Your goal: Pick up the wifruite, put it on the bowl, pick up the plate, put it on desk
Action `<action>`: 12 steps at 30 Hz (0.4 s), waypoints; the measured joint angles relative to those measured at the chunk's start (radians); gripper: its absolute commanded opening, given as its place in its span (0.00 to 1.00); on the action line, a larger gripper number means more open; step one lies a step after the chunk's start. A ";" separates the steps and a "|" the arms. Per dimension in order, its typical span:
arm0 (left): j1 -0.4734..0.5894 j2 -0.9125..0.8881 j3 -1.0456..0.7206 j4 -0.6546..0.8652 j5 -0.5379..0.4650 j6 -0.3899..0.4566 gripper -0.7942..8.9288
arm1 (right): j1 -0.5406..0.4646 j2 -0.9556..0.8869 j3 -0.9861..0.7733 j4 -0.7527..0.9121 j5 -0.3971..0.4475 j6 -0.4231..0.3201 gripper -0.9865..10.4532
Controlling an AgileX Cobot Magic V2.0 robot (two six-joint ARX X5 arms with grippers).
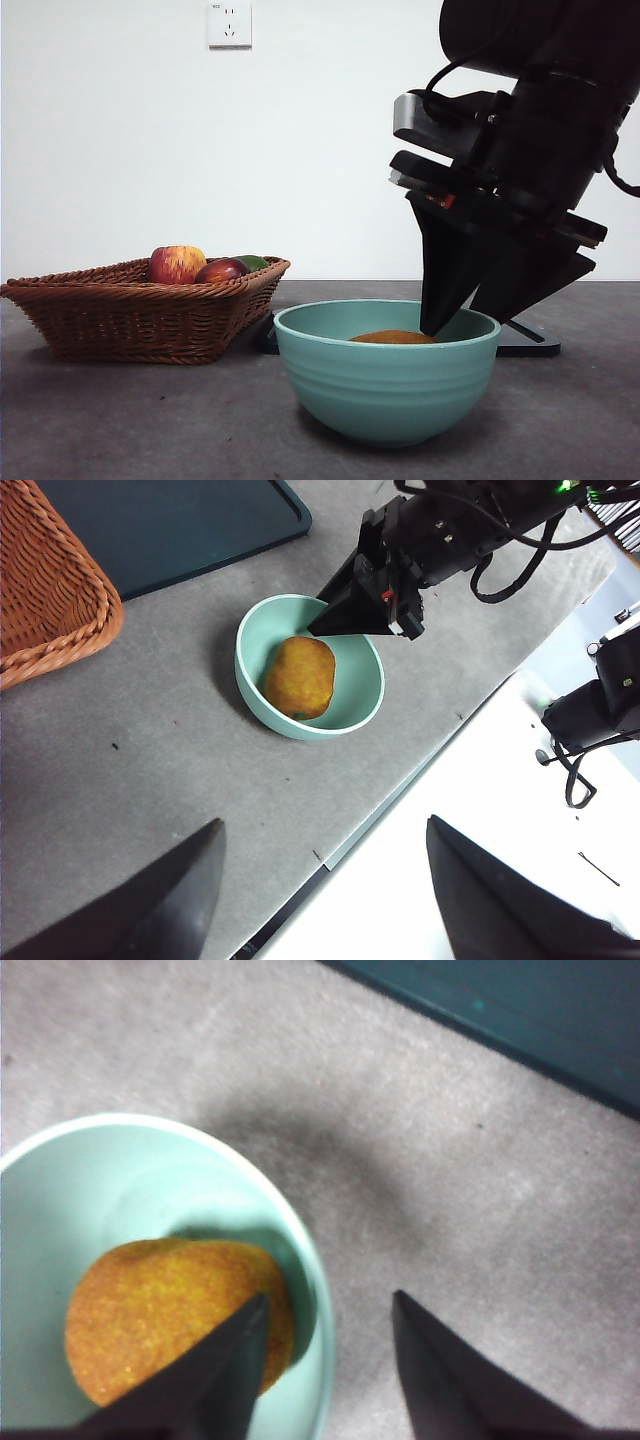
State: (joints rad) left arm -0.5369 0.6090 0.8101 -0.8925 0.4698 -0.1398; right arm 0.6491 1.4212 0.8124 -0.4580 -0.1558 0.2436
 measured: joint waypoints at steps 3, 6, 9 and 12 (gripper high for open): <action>0.000 0.000 0.000 0.000 0.000 0.000 0.40 | 0.000 0.000 0.000 0.003 0.000 0.000 0.12; 0.000 0.000 0.000 0.000 0.000 0.000 0.40 | 0.000 0.000 0.000 0.004 -0.001 0.000 0.11; 0.000 0.000 0.000 0.000 0.000 0.001 0.40 | 0.000 0.000 0.000 0.004 -0.002 0.000 0.10; 0.000 0.000 0.000 0.000 0.000 0.004 0.40 | 0.000 -0.001 0.004 -0.002 -0.006 0.000 0.10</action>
State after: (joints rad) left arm -0.5369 0.6090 0.8101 -0.8925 0.4698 -0.1356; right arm 0.6491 1.4204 0.8165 -0.4595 -0.1619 0.2436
